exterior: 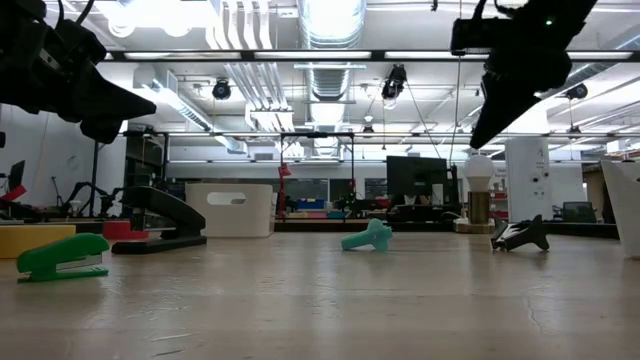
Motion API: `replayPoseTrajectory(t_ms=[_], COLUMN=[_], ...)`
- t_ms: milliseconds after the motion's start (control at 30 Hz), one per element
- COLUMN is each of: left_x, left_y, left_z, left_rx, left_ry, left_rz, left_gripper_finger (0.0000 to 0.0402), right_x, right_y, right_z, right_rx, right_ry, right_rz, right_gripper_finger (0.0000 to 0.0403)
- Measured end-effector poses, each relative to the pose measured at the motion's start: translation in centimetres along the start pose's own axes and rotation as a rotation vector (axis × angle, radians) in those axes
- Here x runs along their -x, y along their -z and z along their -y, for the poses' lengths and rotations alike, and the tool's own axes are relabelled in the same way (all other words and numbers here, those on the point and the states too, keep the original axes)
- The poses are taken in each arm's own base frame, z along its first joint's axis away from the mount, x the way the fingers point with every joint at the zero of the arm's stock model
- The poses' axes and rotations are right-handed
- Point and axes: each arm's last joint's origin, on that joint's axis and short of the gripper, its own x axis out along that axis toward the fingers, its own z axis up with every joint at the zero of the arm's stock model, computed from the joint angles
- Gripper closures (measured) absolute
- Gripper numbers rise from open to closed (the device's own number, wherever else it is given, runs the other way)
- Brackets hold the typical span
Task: Pick and place Stapler, Stapler remover, tape
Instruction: Put the black staple remover into the top white bin
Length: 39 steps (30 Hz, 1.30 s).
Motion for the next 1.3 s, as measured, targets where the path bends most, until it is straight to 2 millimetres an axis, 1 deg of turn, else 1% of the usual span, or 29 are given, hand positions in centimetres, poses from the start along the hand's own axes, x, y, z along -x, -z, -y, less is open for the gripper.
replayPoseTrajectory(t_ms=[167, 300, 533, 700, 833, 967, 1167, 1300], left_x=[0.0, 0.0, 0.0, 0.0, 0.0, 0.0, 0.0, 0.0], left_y=[0.0, 0.0, 0.0, 0.0, 0.0, 0.0, 0.0, 0.0], left_z=[0.0, 0.0, 0.0, 0.0, 0.0, 0.0, 0.0, 0.0], left_rx=[0.000, 0.000, 0.000, 0.000, 0.000, 0.000, 0.000, 0.000], left_ry=[0.000, -0.001, 0.000, 0.000, 0.000, 0.000, -0.001, 0.000], left_rz=[0.000, 0.000, 0.000, 0.000, 0.000, 0.000, 0.000, 0.000], left_gripper_finger=[0.0369, 0.0369, 0.0369, 0.0369, 0.0369, 0.0369, 0.0369, 0.0369], right_x=[-0.5, -1.2, -2.8, -3.3, -3.3, -3.2, -3.6, -3.9], right_y=[-0.3, -0.2, 0.7, 1.0, 0.9, 0.5, -1.5, -2.1], right_z=[0.5, 0.9, 1.5, 1.4, 1.2, 0.7, -0.6, -1.0], right_rx=[0.019, 0.019, 0.043, 0.050, 0.037, 0.003, -0.027, -0.008], right_ry=[0.000, -0.037, -0.095, -0.123, -0.189, -0.279, -0.391, -0.401], right_rz=[-0.012, -0.047, -0.113, -0.111, -0.117, -0.096, 0.078, 0.084], right_gripper_finger=[0.0220, 0.0220, 0.0221, 0.0232, 0.0243, 0.0253, 0.0259, 0.0258])
